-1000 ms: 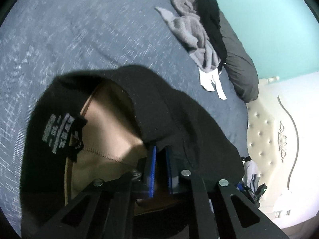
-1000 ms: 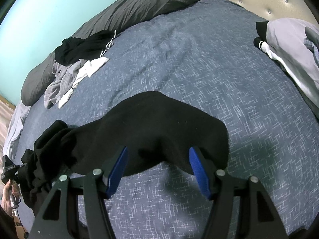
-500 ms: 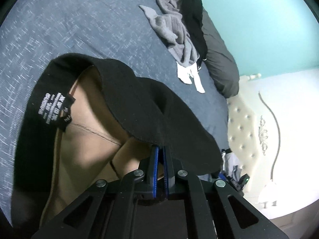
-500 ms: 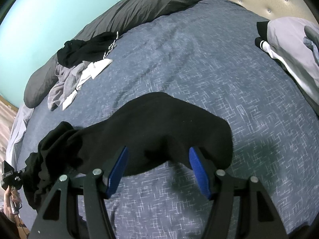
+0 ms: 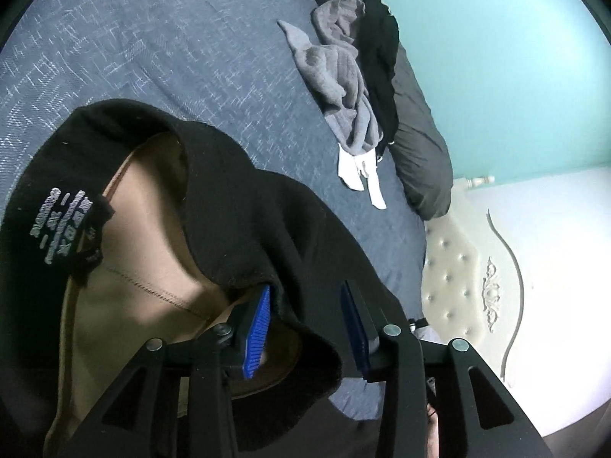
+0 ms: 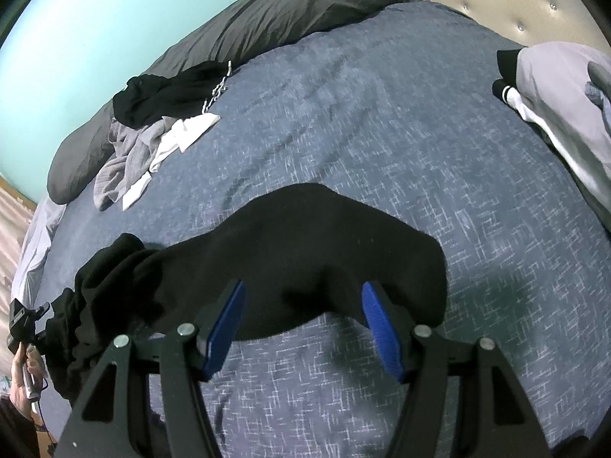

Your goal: Fold clothes

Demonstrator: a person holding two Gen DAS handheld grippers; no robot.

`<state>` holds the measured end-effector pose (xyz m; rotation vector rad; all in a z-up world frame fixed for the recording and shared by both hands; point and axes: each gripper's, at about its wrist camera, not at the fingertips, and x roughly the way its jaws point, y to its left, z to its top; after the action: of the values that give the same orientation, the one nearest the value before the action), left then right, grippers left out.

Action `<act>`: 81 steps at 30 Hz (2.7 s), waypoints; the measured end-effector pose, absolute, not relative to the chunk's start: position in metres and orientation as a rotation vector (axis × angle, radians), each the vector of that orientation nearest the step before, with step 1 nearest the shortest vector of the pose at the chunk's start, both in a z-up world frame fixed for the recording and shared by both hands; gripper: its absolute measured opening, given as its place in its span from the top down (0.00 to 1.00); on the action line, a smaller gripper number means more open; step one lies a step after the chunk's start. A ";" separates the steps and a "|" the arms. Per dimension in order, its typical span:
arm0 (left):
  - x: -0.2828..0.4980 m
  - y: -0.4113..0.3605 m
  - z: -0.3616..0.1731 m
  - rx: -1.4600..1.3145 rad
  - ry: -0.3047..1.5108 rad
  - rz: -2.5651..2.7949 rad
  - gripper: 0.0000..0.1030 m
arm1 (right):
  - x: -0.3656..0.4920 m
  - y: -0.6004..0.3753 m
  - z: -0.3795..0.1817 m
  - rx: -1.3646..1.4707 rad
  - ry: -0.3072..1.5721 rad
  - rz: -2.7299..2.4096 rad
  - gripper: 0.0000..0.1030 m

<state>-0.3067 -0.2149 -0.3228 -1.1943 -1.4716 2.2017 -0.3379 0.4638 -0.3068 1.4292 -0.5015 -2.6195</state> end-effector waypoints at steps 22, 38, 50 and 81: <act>-0.313 -0.291 -0.239 -1.288 -1.167 2.619 0.98 | -0.340 0.474 -0.307 1.411 -0.549 -2.672 0.37; -0.330 -0.327 -0.284 -1.481 -1.167 2.696 0.98 | -0.361 0.521 -0.314 1.449 -0.699 -2.758 0.28; -0.322 -0.332 -0.310 -1.534 -1.163 2.672 0.97 | -0.378 0.516 -0.345 1.566 -0.729 -2.645 0.87; -0.315 -0.330 -0.297 -1.545 -1.168 2.687 0.97 | -0.350 0.541 -0.292 1.443 -0.246 -2.794 0.89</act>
<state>-0.3147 -0.3298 -0.2967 -1.5452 -1.1684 2.6875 -0.3500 0.5405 -0.2921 1.4435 -0.2459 -2.7940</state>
